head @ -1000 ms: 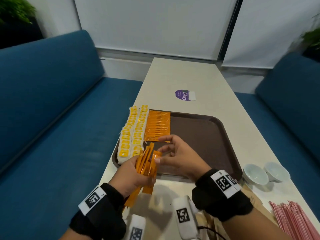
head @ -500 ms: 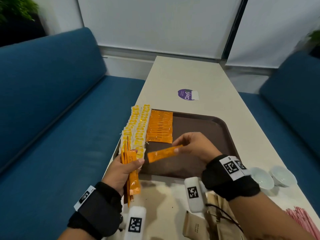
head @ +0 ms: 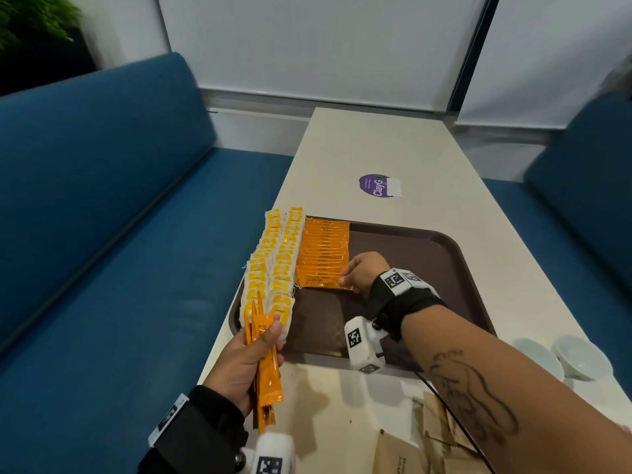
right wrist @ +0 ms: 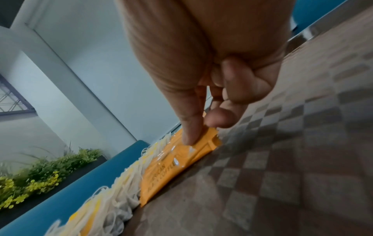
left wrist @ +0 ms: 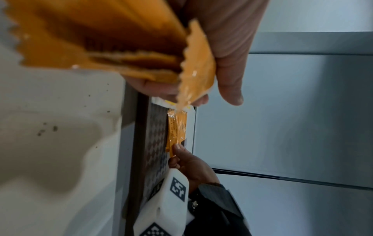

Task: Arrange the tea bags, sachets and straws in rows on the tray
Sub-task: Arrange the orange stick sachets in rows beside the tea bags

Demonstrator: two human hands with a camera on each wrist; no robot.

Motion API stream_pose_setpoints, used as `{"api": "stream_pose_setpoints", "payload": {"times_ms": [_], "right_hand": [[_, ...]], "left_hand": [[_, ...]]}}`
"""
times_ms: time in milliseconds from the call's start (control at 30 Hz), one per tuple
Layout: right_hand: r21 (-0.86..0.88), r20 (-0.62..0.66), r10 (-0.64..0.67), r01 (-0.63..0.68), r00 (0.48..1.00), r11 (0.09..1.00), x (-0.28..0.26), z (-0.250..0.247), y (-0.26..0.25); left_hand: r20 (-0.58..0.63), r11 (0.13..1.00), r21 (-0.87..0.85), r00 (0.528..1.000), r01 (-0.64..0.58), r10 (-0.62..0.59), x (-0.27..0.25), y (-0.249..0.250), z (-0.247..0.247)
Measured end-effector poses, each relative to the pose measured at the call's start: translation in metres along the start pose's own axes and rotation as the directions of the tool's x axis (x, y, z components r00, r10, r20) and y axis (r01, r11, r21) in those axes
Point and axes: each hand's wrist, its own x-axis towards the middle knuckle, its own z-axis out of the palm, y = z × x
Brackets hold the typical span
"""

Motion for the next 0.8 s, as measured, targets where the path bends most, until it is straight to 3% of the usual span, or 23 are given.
{"api": "stream_pose_setpoints", "payload": {"times_ms": [300, 467, 667, 800], "right_hand": [[-0.274, -0.017, 0.073, -0.075, 0.997, 0.959, 0.013, 0.008, -0.017], [-0.287, -0.034, 0.096, -0.102, 0.995, 0.952, 0.012, 0.006, -0.015], [-0.451, 0.028, 0.068, -0.048, 0.997, 0.891, 0.008, 0.006, -0.013], [-0.406, 0.03, -0.008, 0.019, 1.0, 0.914, 0.004, 0.005, -0.016]], "left_hand": [[0.03, 0.999, 0.037, 0.999, 0.027, -0.028, 0.002, -0.004, 0.002], [0.053, 0.998, 0.02, 0.997, 0.053, -0.054, 0.003, -0.007, 0.005], [0.08, 0.998, 0.009, 0.995, 0.06, -0.06, 0.001, -0.007, 0.008], [0.087, 0.998, 0.015, 0.994, 0.06, -0.061, -0.002, -0.008, 0.007]]}}
